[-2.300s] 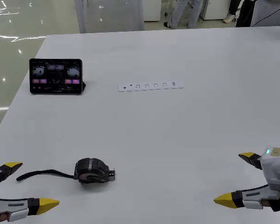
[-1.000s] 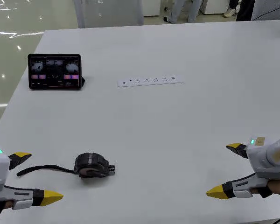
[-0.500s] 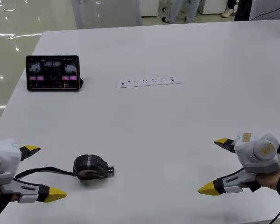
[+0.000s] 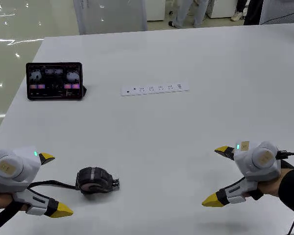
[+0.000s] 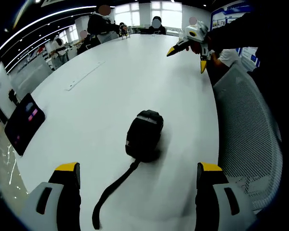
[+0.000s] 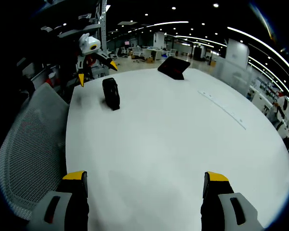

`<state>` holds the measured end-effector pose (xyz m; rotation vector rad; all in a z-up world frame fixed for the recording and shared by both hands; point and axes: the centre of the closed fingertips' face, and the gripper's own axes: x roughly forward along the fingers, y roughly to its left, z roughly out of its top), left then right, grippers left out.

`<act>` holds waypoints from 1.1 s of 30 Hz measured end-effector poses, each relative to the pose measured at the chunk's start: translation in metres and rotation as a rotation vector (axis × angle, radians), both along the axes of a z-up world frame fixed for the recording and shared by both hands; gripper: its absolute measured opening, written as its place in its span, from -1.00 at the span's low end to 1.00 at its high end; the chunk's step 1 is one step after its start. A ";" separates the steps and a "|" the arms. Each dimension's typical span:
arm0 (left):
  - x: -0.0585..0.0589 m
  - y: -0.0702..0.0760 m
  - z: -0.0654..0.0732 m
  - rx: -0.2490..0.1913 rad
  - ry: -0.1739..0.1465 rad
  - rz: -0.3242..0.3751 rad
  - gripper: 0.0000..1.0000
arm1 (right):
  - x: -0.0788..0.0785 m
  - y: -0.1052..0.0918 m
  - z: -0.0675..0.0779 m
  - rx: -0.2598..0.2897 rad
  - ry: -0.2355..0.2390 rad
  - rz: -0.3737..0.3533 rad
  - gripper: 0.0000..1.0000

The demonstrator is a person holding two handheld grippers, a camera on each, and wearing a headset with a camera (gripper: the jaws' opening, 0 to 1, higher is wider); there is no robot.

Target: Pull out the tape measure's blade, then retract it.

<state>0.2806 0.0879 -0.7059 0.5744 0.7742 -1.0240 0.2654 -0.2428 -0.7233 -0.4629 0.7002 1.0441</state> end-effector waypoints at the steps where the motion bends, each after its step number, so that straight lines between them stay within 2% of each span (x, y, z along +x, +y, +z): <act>1: 0.002 -0.001 0.000 0.003 -0.001 -0.006 0.98 | 0.000 0.003 0.001 0.003 -0.003 0.009 0.99; 3: 0.004 -0.002 -0.002 0.031 -0.002 -0.039 0.97 | 0.001 0.010 0.001 0.003 0.005 0.021 0.99; 6: 0.007 -0.007 -0.003 0.031 0.002 -0.054 0.95 | 0.004 0.016 0.001 -0.007 0.015 0.027 0.99; 8: 0.009 -0.011 -0.003 0.040 0.007 -0.071 0.92 | 0.004 0.025 0.003 0.012 0.003 0.054 0.99; 15: 0.016 -0.024 -0.003 0.056 0.010 -0.126 0.91 | 0.011 0.041 -0.001 -0.022 0.024 0.067 0.99; 17: 0.017 -0.027 -0.004 0.061 0.011 -0.140 0.90 | 0.013 0.047 0.000 -0.018 0.020 0.076 0.99; 21: 0.016 -0.035 -0.005 0.069 0.029 -0.172 0.83 | 0.016 0.058 -0.003 -0.018 0.019 0.104 0.99; 28: 0.016 -0.052 -0.014 0.083 0.046 -0.217 0.75 | 0.037 0.085 -0.002 -0.002 0.023 0.090 0.99; 33: 0.015 -0.060 -0.015 0.091 0.049 -0.234 0.70 | 0.037 0.101 -0.004 -0.009 0.021 0.118 0.99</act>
